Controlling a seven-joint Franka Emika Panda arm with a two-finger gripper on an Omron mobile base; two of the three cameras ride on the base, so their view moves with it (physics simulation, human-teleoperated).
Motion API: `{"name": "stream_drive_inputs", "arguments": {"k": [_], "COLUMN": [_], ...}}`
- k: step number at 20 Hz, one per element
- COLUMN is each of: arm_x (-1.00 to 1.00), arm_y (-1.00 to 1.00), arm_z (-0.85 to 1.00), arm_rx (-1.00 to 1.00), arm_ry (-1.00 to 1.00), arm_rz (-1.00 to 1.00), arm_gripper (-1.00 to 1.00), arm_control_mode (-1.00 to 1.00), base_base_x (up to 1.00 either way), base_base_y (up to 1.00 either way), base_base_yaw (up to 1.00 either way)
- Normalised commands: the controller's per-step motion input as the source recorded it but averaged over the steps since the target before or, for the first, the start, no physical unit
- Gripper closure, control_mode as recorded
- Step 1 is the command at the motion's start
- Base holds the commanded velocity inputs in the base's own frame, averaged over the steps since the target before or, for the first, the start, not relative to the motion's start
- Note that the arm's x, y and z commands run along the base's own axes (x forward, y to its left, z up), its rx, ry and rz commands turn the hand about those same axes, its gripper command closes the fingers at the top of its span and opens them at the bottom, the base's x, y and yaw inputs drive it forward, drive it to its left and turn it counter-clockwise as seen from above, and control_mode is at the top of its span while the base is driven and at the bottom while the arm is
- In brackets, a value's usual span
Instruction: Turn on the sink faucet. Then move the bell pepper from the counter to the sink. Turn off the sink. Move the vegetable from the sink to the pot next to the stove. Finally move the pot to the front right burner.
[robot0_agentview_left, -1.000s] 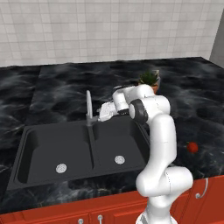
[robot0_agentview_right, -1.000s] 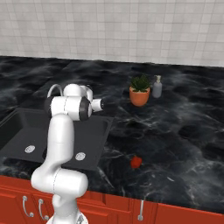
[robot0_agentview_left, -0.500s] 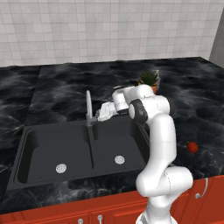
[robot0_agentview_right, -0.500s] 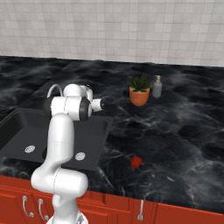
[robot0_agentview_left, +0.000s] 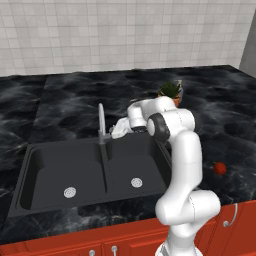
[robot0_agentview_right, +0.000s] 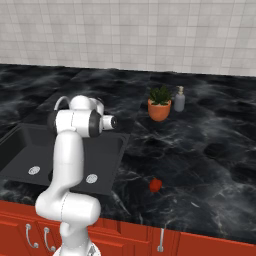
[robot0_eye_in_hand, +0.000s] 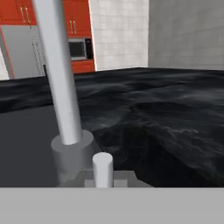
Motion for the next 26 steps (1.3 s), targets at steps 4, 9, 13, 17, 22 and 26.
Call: {"name": "stream_drive_inputs", "arguments": {"k": [4, 9, 13, 17, 22, 26], "arm_x": [0.0, 0.0, 0.0, 0.0, 0.0, 0.0], "arm_y": [0.0, -0.11, -0.3, -0.42, -0.53, -0.66], "arm_z": [-0.07, -0.17, -0.22, -0.19, -0.2, -0.25], "arm_rx": [0.0, 0.0, 0.0, 0.02, 0.04, 0.05], "arm_ry": [0.0, 0.06, 0.08, 0.06, 0.01, 0.0], "arm_rz": [-0.24, -0.17, -0.14, -0.15, -0.15, -0.12], "arm_gripper": [1.0, 1.0, 1.0, 1.0, 1.0, 1.0], "arm_control_mode": [-1.0, -1.0, -1.0, -1.0, -1.0, -1.0], "base_base_x": [0.0, 0.0, 0.0, 0.0, 0.0, 0.0], "base_base_y": [0.0, 0.0, 0.0, 0.0, 0.0, 0.0], "base_base_yaw": [0.0, 0.0, 0.0, 0.0, 0.0, 0.0]}}
